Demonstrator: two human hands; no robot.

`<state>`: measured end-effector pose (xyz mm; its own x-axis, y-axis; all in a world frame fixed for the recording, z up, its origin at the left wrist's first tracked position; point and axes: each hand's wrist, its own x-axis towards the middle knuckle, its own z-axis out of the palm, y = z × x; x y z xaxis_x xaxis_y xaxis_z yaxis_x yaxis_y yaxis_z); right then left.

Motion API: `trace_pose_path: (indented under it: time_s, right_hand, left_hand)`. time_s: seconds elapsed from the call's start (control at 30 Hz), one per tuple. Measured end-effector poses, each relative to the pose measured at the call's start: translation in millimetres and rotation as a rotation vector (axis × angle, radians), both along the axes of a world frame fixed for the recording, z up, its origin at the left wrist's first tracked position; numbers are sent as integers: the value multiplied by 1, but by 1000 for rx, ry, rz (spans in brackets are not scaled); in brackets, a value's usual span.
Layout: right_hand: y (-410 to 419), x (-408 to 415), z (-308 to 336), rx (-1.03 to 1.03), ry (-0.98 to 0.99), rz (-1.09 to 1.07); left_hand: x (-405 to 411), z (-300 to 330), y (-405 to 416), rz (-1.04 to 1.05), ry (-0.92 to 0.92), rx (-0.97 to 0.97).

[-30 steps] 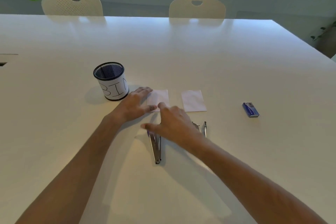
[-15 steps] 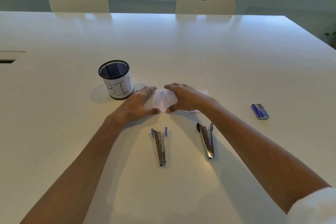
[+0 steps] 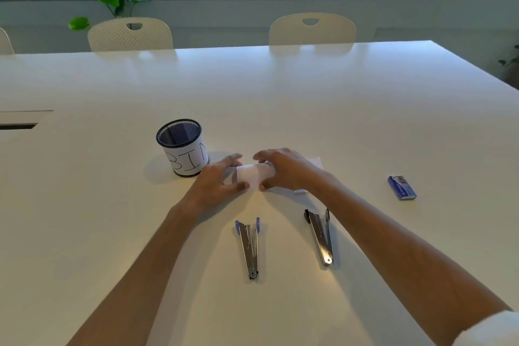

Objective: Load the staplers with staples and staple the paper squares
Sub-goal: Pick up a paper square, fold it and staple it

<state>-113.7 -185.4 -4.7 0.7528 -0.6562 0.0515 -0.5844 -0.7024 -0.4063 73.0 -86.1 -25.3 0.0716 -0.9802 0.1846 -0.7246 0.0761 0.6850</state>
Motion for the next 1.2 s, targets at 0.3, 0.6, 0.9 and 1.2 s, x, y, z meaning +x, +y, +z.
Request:
trace_pose_path:
  time_s: [0.3,0.6,0.9,1.2]
  right_hand:
    - [5,-9,14,211,-283,-98]
    - [20,-20,32,713,-649,-217]
    - [32,-26,35,867,-772,-294]
    - [42,-29,32,843,-811,-300]
  left_hand:
    - [-12,9,2,179,489,-25]
    - [-26,25,11,221,1028,70]
    - [-36,34,17,276,1084,72]
    - [-38,36,23,272,1041,46]
